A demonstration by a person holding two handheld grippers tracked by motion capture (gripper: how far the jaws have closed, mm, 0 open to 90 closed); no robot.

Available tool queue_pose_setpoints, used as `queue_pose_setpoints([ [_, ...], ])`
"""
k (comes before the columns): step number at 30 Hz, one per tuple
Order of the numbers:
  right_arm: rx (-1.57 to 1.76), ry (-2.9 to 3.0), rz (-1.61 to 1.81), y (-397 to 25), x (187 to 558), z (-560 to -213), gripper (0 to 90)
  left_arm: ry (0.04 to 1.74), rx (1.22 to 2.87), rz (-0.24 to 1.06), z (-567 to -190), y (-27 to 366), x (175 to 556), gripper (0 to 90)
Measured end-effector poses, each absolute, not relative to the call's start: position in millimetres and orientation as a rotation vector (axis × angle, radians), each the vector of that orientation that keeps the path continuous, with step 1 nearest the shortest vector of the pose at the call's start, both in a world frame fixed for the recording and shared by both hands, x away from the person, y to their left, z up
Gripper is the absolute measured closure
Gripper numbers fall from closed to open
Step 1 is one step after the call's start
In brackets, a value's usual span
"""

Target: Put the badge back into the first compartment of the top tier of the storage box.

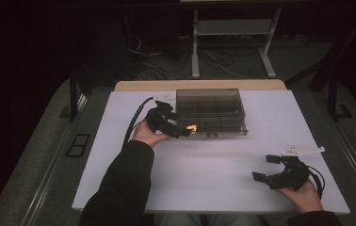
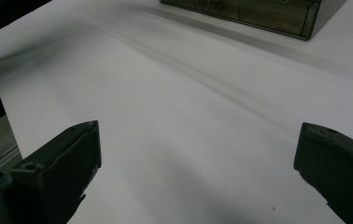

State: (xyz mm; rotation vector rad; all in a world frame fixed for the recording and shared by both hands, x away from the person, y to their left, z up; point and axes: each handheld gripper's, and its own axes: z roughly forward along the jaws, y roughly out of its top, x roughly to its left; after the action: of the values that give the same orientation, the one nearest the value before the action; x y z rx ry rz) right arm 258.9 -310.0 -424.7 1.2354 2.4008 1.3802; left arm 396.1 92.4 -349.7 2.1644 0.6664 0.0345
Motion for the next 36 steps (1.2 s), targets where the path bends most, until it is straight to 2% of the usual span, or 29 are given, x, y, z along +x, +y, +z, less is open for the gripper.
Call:
queue_pose_setpoints([
  [3, 1.235, 2.401, 1.380, -310, 259, -425, 0.2, 0.672, 2.179, 0.045, -350, 95, 392, 0.0],
  [36, 1.241, 2.397, 1.381, -310, 258, -424, 0.1, 0.689, 2.064, 0.114, -361, 146, 332, 0.0],
])
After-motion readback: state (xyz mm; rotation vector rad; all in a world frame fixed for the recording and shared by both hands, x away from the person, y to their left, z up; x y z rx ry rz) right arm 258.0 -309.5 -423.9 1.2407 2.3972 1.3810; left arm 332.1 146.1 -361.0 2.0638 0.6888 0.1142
